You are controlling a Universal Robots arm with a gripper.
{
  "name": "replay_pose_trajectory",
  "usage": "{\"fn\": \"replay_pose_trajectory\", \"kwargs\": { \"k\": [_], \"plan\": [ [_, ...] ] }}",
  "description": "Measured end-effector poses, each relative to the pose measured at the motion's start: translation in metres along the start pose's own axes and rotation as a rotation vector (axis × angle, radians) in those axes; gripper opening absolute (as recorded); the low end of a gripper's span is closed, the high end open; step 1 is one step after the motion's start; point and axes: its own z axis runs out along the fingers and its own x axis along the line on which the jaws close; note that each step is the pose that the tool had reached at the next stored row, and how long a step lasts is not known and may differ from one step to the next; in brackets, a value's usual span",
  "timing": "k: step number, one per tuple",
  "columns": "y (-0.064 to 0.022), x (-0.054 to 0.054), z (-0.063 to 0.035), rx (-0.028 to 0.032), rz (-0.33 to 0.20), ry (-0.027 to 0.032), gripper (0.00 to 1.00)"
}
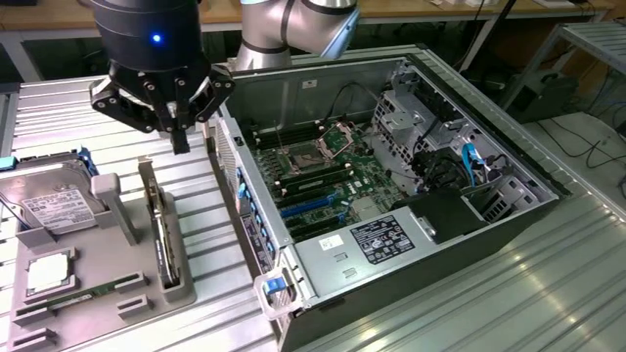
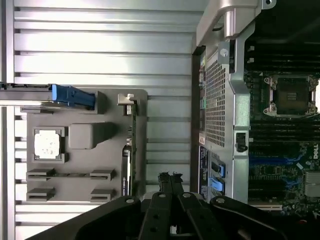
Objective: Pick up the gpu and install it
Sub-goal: 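Reach for the gpu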
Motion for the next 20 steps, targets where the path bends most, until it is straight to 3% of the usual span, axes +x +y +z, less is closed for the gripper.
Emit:
{"fn": "replay_pose_trajectory", "kwargs": {
  "k": [13,20],
  "plan": [
    [-0.0101,0.035,0.0014,-0.0003,-0.011,0.0005,0.11],
    [-0.0179,0.047,0.0028,-0.0004,-0.017,0.0008,0.11]
  ]
}}
